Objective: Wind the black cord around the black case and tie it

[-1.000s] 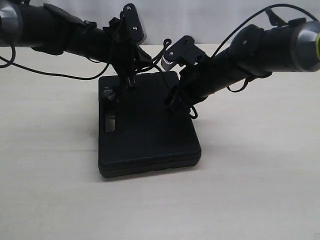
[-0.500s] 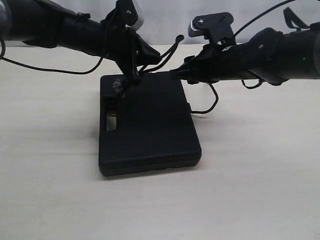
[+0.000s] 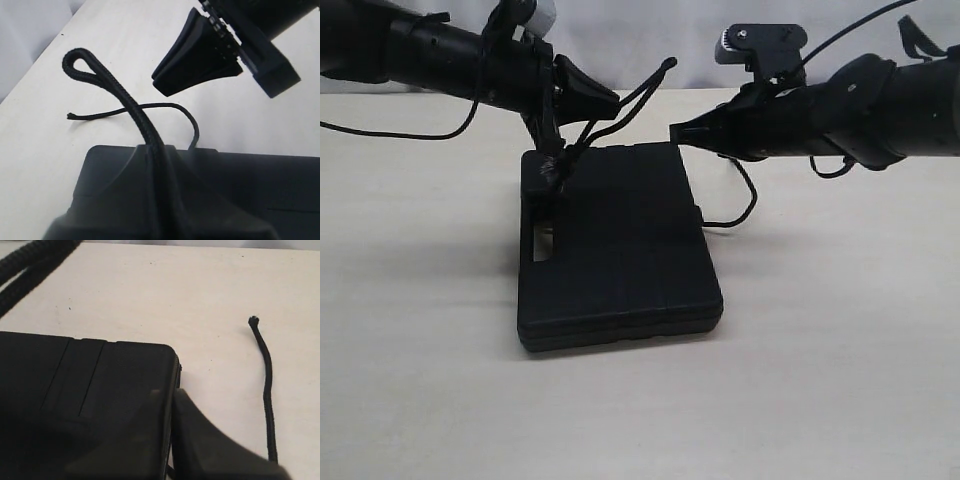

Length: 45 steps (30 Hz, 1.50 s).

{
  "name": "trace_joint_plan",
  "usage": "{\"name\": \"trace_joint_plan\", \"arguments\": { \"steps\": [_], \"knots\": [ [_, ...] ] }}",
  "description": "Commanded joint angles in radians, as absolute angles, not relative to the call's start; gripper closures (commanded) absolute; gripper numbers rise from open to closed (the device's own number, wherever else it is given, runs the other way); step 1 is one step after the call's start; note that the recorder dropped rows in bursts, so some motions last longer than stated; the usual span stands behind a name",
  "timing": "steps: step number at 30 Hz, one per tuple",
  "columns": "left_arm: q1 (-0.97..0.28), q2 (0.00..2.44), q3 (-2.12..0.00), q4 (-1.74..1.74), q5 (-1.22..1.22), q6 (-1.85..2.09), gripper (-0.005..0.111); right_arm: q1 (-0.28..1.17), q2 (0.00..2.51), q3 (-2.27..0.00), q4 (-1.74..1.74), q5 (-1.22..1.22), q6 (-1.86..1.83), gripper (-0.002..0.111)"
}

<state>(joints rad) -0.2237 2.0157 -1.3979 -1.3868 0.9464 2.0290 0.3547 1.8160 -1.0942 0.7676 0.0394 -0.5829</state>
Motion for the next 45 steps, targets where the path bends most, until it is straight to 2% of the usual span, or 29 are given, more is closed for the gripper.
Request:
{"name": "trace_joint_plan", "arguments": {
  "steps": [1, 5, 12, 21, 24, 26, 29, 32, 34, 37, 41, 42, 45],
  "knots": [
    [-0.223, 2.006, -1.396, -1.392, 0.993, 2.044, 0.107, 0.351, 1.816, -1.103, 0.761, 0.0, -0.698, 0.104],
    [-0.223, 2.007, -1.396, -1.39, 1.039, 2.066, 0.107, 0.351, 1.821, -1.087, 0.822, -0.069, -0.66, 0.104],
    [-0.223, 2.025, -1.396, -1.39, 0.988, 2.075, 0.107, 0.351, 1.81, -1.174, 0.822, 0.221, -0.706, 0.095],
    [-0.223, 2.032, -1.396, -1.388, 0.99, 2.079, 0.107, 0.337, 1.79, -1.128, 0.785, 0.03, -0.727, 0.096],
    [-0.223, 2.032, -1.396, -1.391, 0.992, 2.09, 0.107, 0.303, 1.795, -1.146, 0.785, 0.245, -0.747, 0.104],
    [-0.223, 2.032, -1.396, -1.393, 0.992, 2.089, 0.107, 0.271, 1.808, -1.173, 0.839, 0.326, -0.785, 0.104],
    [-0.223, 2.032, -1.396, -1.399, 0.994, 2.089, 0.107, 0.205, 1.831, -1.19, 1.113, 0.509, -1.09, 0.104],
    [-0.223, 2.032, -1.396, -1.399, 1.001, 2.089, 0.107, 0.086, 1.891, -1.174, 1.517, 0.935, -1.487, 0.104],
    [-0.223, 2.032, -1.396, -1.399, 1.001, 2.089, 0.107, 0.019, 1.95, -1.173, 1.638, 1.142, -1.558, 0.104],
    [-0.223, 2.032, -1.396, -1.399, 1.003, 2.089, 0.107, -0.025, 2.016, -1.173, 1.669, 1.146, -1.587, 0.095],
    [-0.223, 2.032, -1.396, -1.403, 1.021, 2.095, 0.107, 0.019, 2.063, -1.175, 1.744, 1.153, -1.614, 0.066],
    [-0.223, 2.032, -1.396, -1.405, 1.021, 2.096, 0.107, 0.04, 2.065, -1.175, 1.744, 1.149, -1.625, 0.062],
    [-0.223, 2.032, -1.396, -1.405, 1.015, 2.095, 0.107, 0.102, 2.065, -1.201, 1.744, 1.144, -1.638, 0.063]
  ]
}}
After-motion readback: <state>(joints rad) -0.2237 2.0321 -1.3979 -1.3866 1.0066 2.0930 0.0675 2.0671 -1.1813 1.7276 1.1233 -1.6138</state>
